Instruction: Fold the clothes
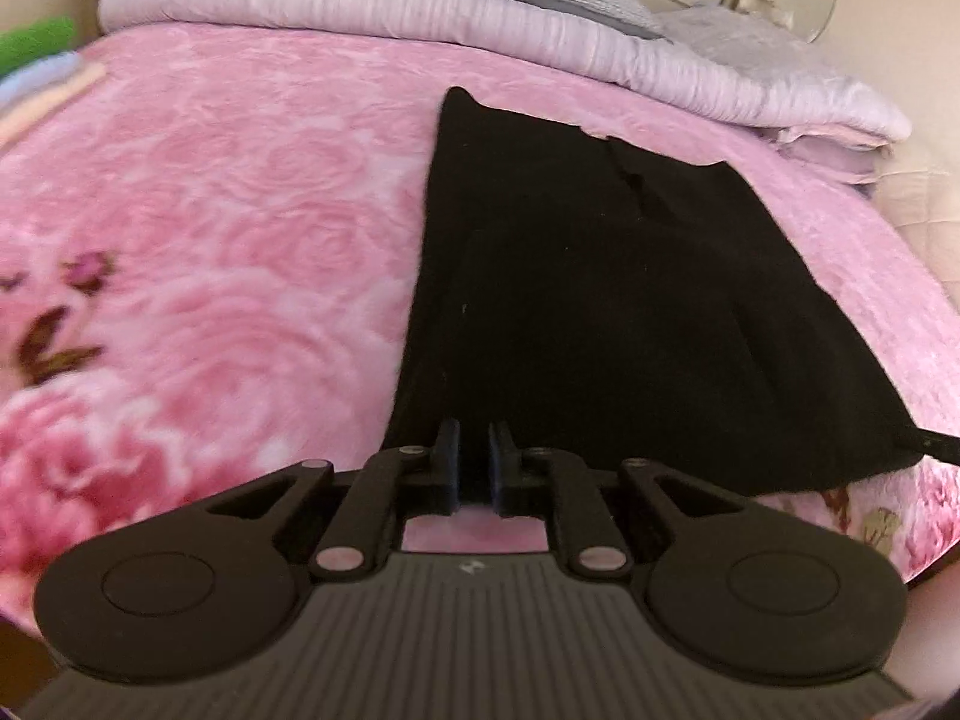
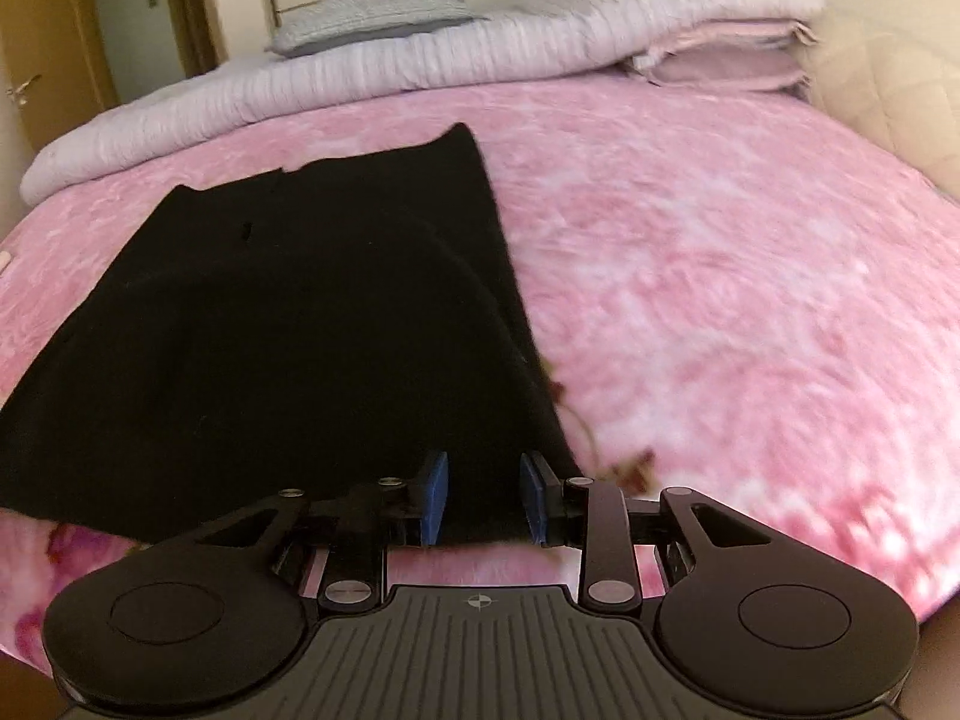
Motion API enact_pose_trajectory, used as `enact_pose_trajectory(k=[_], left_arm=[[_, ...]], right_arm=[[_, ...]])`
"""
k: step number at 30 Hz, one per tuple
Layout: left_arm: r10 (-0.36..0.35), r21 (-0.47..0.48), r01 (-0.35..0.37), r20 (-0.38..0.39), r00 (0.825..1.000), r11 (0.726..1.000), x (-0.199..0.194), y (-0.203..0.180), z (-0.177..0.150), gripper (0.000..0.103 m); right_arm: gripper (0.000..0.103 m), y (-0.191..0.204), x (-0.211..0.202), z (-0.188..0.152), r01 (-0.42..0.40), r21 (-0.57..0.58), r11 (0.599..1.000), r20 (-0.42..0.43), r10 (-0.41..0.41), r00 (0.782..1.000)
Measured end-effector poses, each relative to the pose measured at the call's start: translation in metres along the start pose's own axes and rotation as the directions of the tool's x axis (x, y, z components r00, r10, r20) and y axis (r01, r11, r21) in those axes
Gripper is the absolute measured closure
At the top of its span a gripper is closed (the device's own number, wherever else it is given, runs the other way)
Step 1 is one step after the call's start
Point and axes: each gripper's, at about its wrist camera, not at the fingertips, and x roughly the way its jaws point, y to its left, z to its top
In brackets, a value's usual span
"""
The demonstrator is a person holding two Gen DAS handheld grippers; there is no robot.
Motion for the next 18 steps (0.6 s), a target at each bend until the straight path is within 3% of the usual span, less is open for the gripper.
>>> enact_pose_trajectory(k=[4, 9, 18], left_arm=[[0.057, 0.012, -0.057, -0.003, 0.998, 0.998, -0.034, -0.026, -0.007, 0.089], [0.052, 0.076, -0.053, 0.012, 0.999, 0.996, -0.074, -0.066, -0.023, 0.082], [0.104, 0.143, -0.117, 0.089, 0.991, 0.983, -0.128, -0.100, -0.041, 0.074]], right_arm=[[0.071, 0.011, -0.027, -0.010, 0.055, 0.052, 0.997, -0.032, -0.054, 0.998], [0.071, 0.028, -0.066, -0.026, -0.028, 0.072, 0.997, -0.018, 0.029, 0.999], [0.067, 0.040, -0.123, -0.033, -0.043, 0.048, 0.998, 0.070, 0.040, 0.997]])
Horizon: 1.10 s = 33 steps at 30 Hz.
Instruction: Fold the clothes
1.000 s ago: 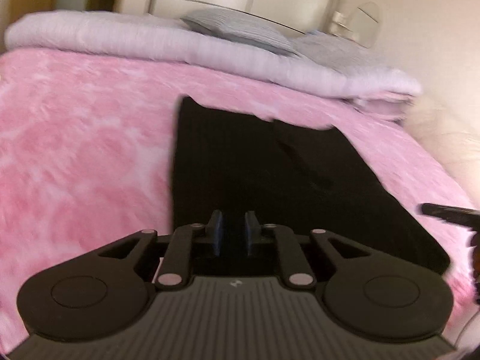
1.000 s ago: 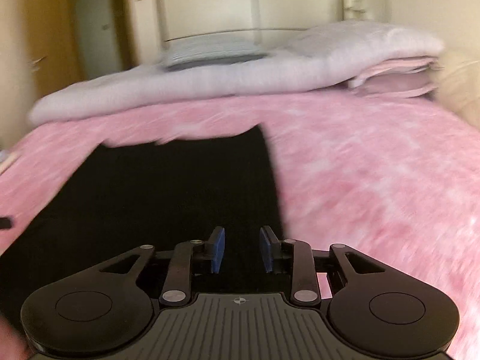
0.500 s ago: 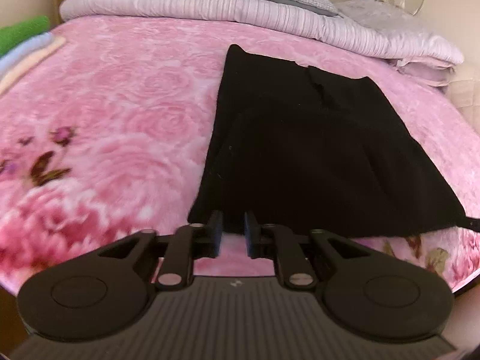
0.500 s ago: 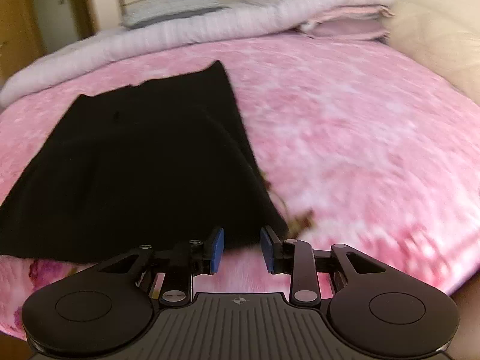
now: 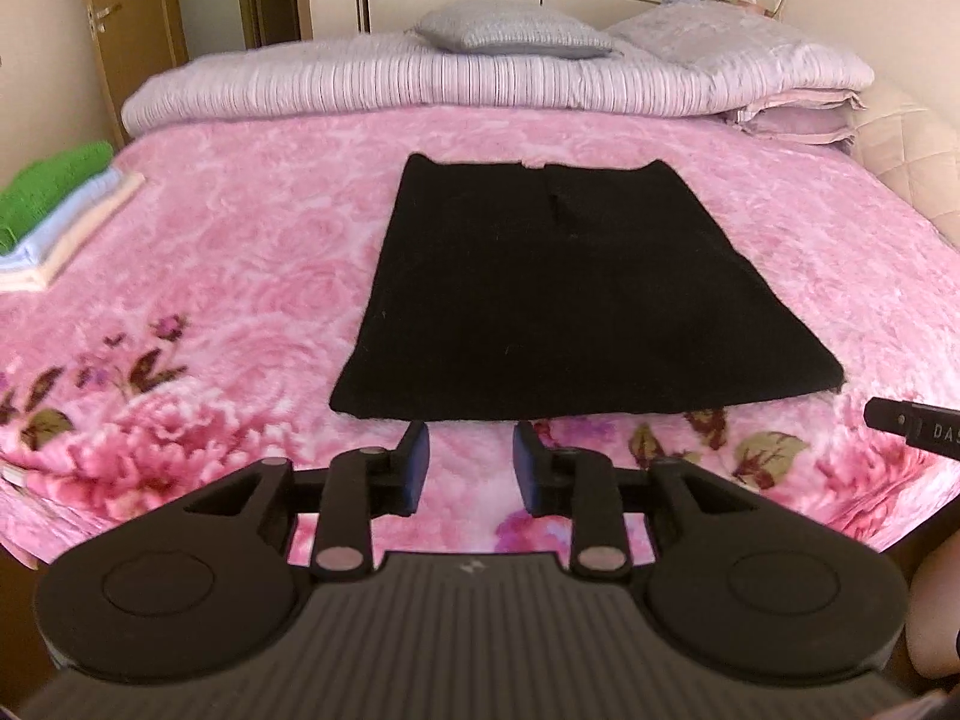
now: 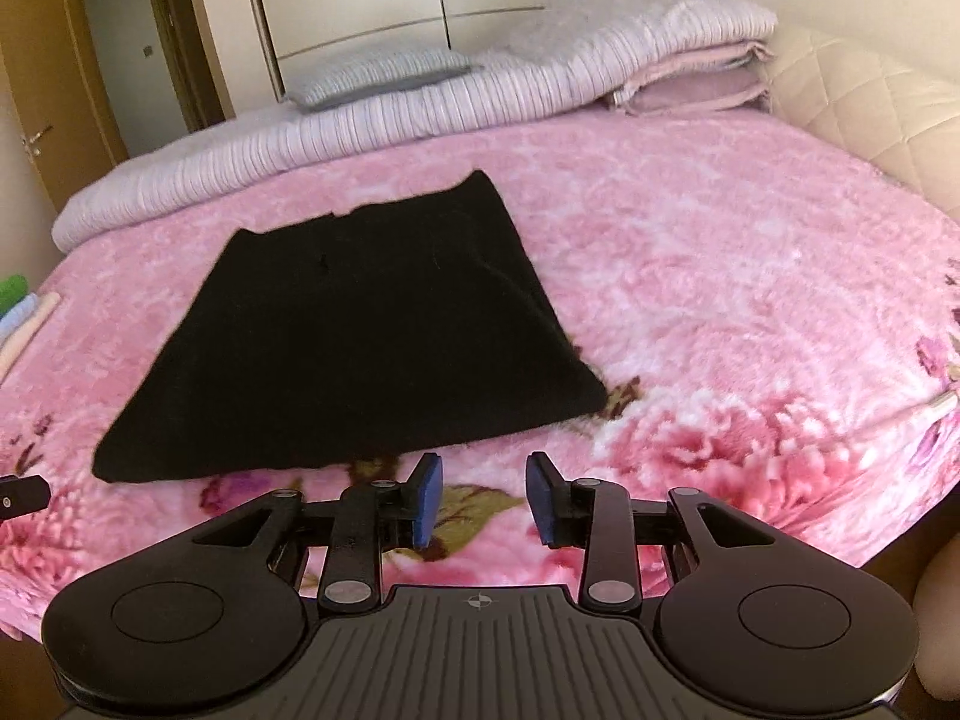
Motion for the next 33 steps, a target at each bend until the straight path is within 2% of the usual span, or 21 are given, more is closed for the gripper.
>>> enact_pose_trajectory(k=[5, 14, 23, 33], left_arm=[[0.011, 0.024, -0.011, 0.021, 1.000, 1.000, -0.017, -0.007, -0.007, 0.074], [-0.022, 0.029, 0.021, 0.023, 0.999, 0.999, -0.024, -0.006, -0.016, 0.073], [-0.062, 0.008, 0.062, 0.003, 0.998, 0.998, -0.016, -0.003, -0.022, 0.072], [-0.067, -0.013, 0.067, -0.034, 0.997, 0.998, 0.004, 0.004, -0.020, 0.072]], right_arm=[[0.063, 0.008, -0.010, -0.006, -0.007, -0.017, 1.000, 0.007, 0.007, 1.000], [0.062, 0.019, -0.021, -0.015, -0.005, -0.048, 0.999, 0.010, 0.005, 1.000], [0.062, 0.024, -0.018, -0.015, 0.018, -0.078, 0.997, 0.006, -0.018, 1.000], [0.062, 0.030, 0.000, -0.010, 0.009, -0.093, 0.996, -0.027, -0.012, 1.000]])
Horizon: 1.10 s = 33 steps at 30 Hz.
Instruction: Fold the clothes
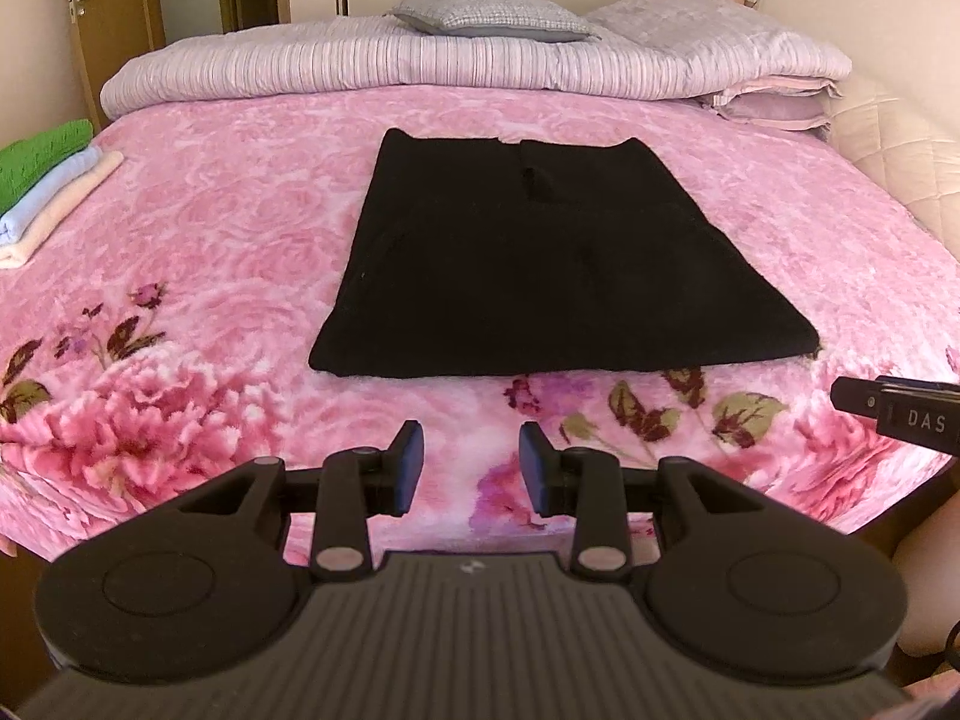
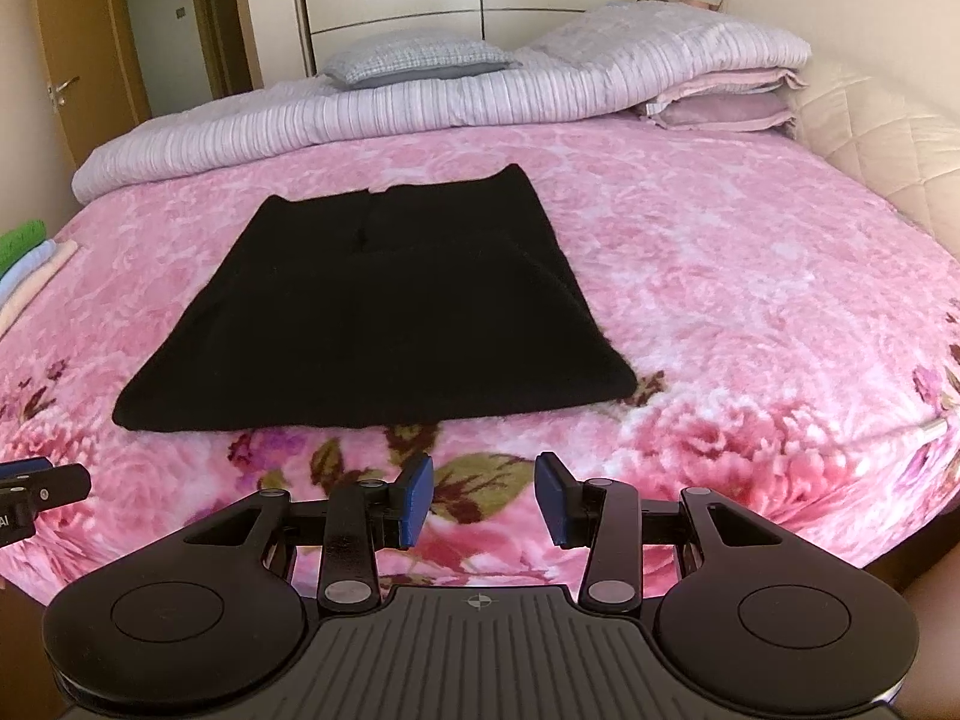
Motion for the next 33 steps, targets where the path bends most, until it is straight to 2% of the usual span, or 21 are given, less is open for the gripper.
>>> enact_pose_trajectory(k=[2, 5, 7, 9, 12, 13, 15, 17, 19, 20, 22, 24, 25, 27, 29, 30, 31, 32, 33], left_arm=[[-0.020, 0.000, 0.020, 0.001, 1.000, 1.000, 0.006, 0.004, 0.000, 0.072], [-0.069, 0.036, 0.067, 0.049, 0.996, 0.997, 0.012, 0.012, -0.002, 0.072], [-0.056, 0.107, 0.044, 0.111, 0.992, 0.993, 0.015, 0.018, -0.005, 0.071], [-0.018, 0.189, -0.010, 0.149, 0.989, 0.982, 0.020, 0.022, -0.006, 0.070], [-0.011, 0.249, -0.033, 0.170, 0.985, 0.968, 0.032, 0.028, -0.006, 0.069], [-0.018, 0.263, -0.029, 0.176, 0.984, 0.964, 0.036, 0.030, -0.006, 0.069], [-0.035, 0.301, -0.021, 0.178, 0.983, 0.953, 0.047, 0.032, -0.008, 0.069], [-0.038, 0.384, -0.032, 0.171, 0.985, 0.923, 0.061, 0.029, -0.011, 0.069], [-0.021, 0.471, -0.061, 0.168, 0.985, 0.880, 0.073, 0.026, -0.014, 0.069], [-0.009, 0.515, -0.081, 0.169, 0.986, 0.854, 0.080, 0.024, -0.016, 0.069], [0.018, 0.606, -0.120, 0.171, 0.985, 0.786, 0.092, 0.020, -0.021, 0.069], [0.042, 0.675, -0.151, 0.174, 0.984, 0.722, 0.102, 0.019, -0.027, 0.069], [0.051, 0.704, -0.165, 0.181, 0.982, 0.690, 0.105, 0.019, -0.031, 0.069], [0.052, 0.740, -0.180, 0.192, 0.980, 0.648, 0.109, 0.021, -0.038, 0.069], [0.058, 0.769, -0.197, 0.205, 0.977, 0.608, 0.111, 0.022, -0.045, 0.069], [0.060, 0.783, -0.205, 0.211, 0.976, 0.587, 0.112, 0.023, -0.049, 0.068], [0.063, 0.796, -0.214, 0.217, 0.974, 0.566, 0.113, 0.024, -0.052, 0.068], [0.067, 0.807, -0.222, 0.222, 0.973, 0.548, 0.115, 0.024, -0.054, 0.068], [0.075, 0.817, -0.231, 0.227, 0.971, 0.529, 0.118, 0.024, -0.057, 0.066]], right_arm=[[0.062, -0.002, 0.007, 0.001, -0.007, 0.001, 1.000, -0.008, 0.007, 1.000], [0.062, -0.013, 0.014, 0.000, -0.043, 0.004, 0.999, 0.015, 0.043, 0.999], [0.062, -0.025, 0.017, -0.002, -0.065, 0.005, 0.998, 0.050, 0.065, 0.997], [0.062, -0.039, 0.019, -0.004, -0.065, 0.017, 0.998, 0.099, 0.063, 0.993], [0.062, -0.072, 0.033, -0.004, -0.143, 0.169, 0.975, 0.089, 0.129, 0.988], [0.062, -0.084, 0.040, -0.006, -0.179, 0.248, 0.952, 0.076, 0.166, 0.983], [0.062, -0.105, 0.057, -0.010, -0.243, 0.417, 0.876, 0.050, 0.245, 0.968], [0.062, -0.122, 0.075, -0.016, -0.286, 0.557, 0.780, 0.043, 0.316, 0.948], [0.061, -0.133, 0.088, -0.018, -0.299, 0.635, 0.712, 0.048, 0.350, 0.935], [0.061, -0.137, 0.095, -0.017, -0.297, 0.659, 0.691, 0.049, 0.354, 0.934], [0.061, -0.140, 0.105, -0.015, -0.282, 0.682, 0.675, 0.041, 0.350, 0.936], [0.061, -0.141, 0.111, -0.012, -0.271, 0.674, 0.687, 0.028, 0.342, 0.939], [0.061, -0.140, 0.112, -0.009, -0.270, 0.648, 0.712, 0.025, 0.334, 0.942], [0.061, -0.134, 0.108, -0.002, -0.266, 0.522, 0.810, 0.027, 0.296, 0.955], [0.061, -0.113, 0.101, 0.005, -0.175, 0.253, 0.952, 0.023, 0.175, 0.984], [0.061, -0.100, 0.098, 0.005, -0.111, 0.091, 0.990, 0.032, 0.108, 0.994], [0.061, -0.088, 0.096, 0.001, -0.048, -0.070, 0.996, 0.049, 0.052, 0.997], [0.061, -0.077, 0.095, -0.005, 0.001, -0.217, 0.976, 0.068, 0.014, 0.998], [0.061, -0.066, 0.095, -0.010, 0.053, -0.358, 0.932, 0.092, -0.021, 0.996]])
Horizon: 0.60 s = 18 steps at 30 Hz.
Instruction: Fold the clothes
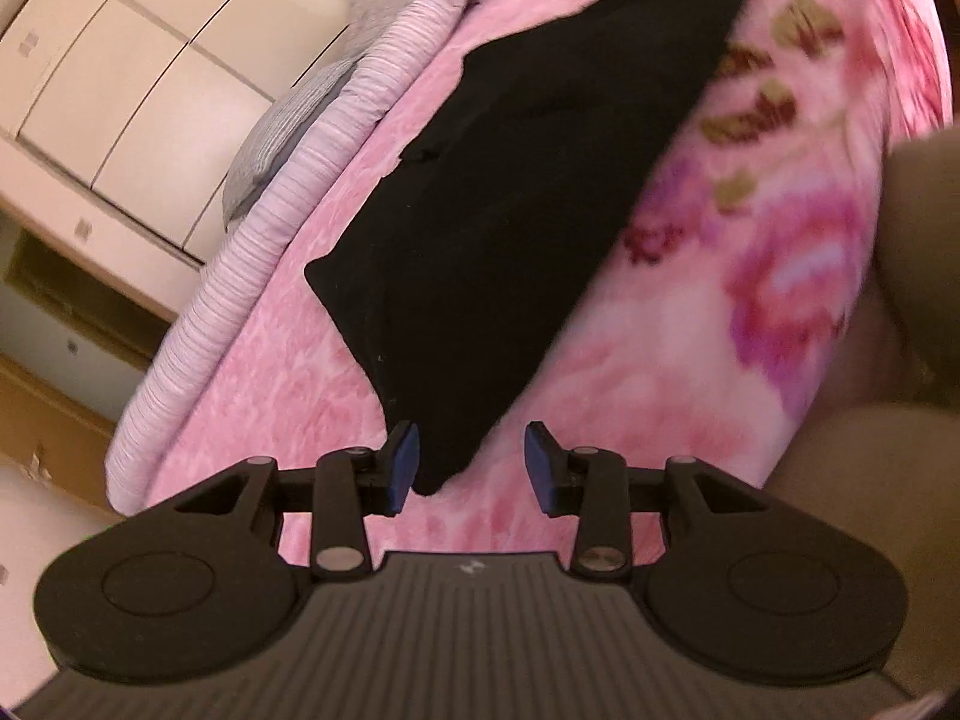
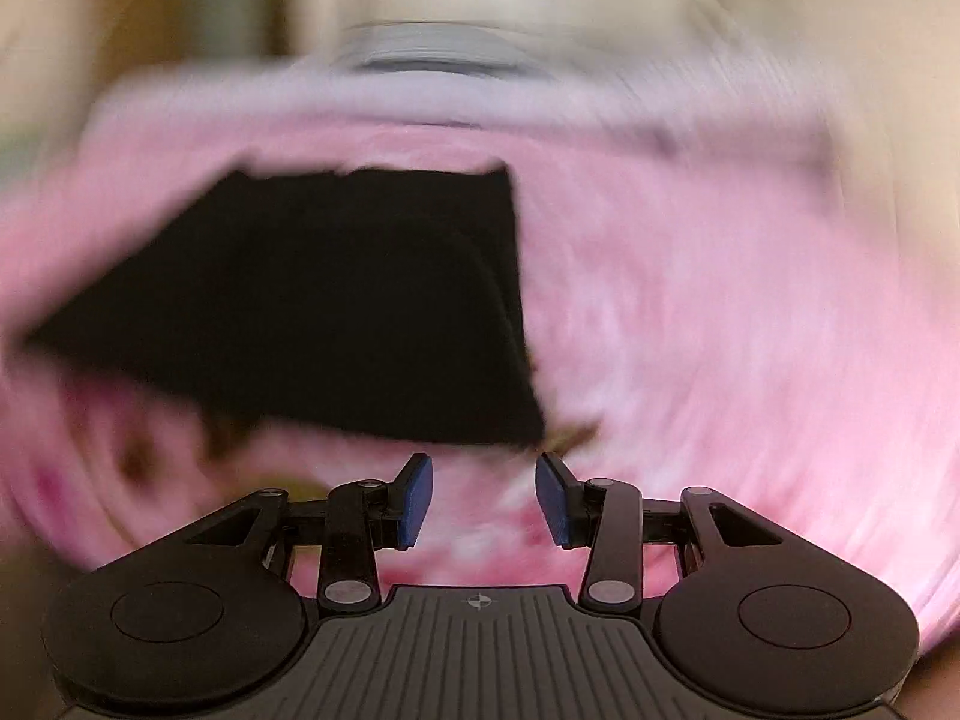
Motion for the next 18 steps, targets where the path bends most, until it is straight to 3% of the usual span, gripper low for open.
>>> enact_pose_trajectory(k=[1, 3, 5, 6, 7, 8, 9, 10, 12, 13, 14, 18], left_arm=[[0.007, 0.018, -0.007, -0.005, 1.000, 1.000, 0.001, -0.002, -0.001, 0.064], [0.001, -0.005, -0.001, -0.010, 1.000, 1.000, 0.003, -0.001, -0.001, 0.064], [-0.026, -0.086, 0.025, -0.013, 1.000, 0.996, 0.003, 0.006, 0.001, 0.064], [-0.075, -0.208, 0.070, -0.016, 0.997, 0.976, 0.003, 0.017, 0.000, 0.064], [-0.123, -0.328, 0.112, -0.013, 0.992, 0.938, 0.002, 0.028, 0.000, 0.064], [-0.174, -0.454, 0.153, -0.003, 0.985, 0.878, 0.003, 0.039, -0.002, 0.063], [-0.234, -0.608, 0.195, 0.017, 0.972, 0.769, 0.007, 0.052, -0.011, 0.062], [-0.288, -0.741, 0.227, 0.048, 0.956, 0.632, 0.011, 0.064, -0.019, 0.062], [-0.338, -0.921, 0.237, 0.127, 0.932, 0.309, 0.021, 0.082, -0.042, 0.060], [-0.341, -0.965, 0.224, 0.167, 0.925, 0.135, 0.027, 0.088, -0.056, 0.054], [-0.335, -0.978, 0.206, 0.201, 0.920, -0.022, 0.032, 0.093, -0.067, 0.052], [-0.294, -0.940, 0.128, 0.225, 0.929, -0.316, 0.052, 0.095, -0.088, 0.052]], right_arm=[[0.061, 0.008, 0.000, -0.001, 0.019, -0.093, 0.995, 0.003, -0.019, 1.000], [0.061, 0.005, 0.004, 0.000, -0.016, -0.072, 0.997, -0.030, 0.014, 0.999], [0.061, -0.018, 0.008, 0.000, -0.112, 0.201, 0.973, -0.057, 0.126, 0.990], [0.061, -0.031, 0.011, -0.001, -0.155, 0.354, 0.922, -0.053, 0.186, 0.981], [0.061, -0.044, 0.016, -0.006, -0.190, 0.508, 0.840, -0.039, 0.243, 0.969], [0.061, -0.056, 0.021, -0.012, -0.210, 0.636, 0.742, -0.021, 0.289, 0.957], [0.061, -0.065, 0.026, -0.018, -0.214, 0.721, 0.659, -0.007, 0.315, 0.949], [0.061, -0.073, 0.031, -0.023, -0.214, 0.786, 0.580, 0.010, 0.334, 0.942], [0.061, -0.086, 0.037, -0.032, -0.213, 0.870, 0.445, 0.049, 0.351, 0.935], [0.061, -0.092, 0.041, -0.037, -0.211, 0.904, 0.373, 0.070, 0.357, 0.931], [0.061, -0.097, 0.044, -0.040, -0.207, 0.927, 0.312, 0.085, 0.362, 0.928], [0.061, -0.108, 0.053, -0.043, -0.171, 0.969, 0.179, 0.096, 0.365, 0.926]])
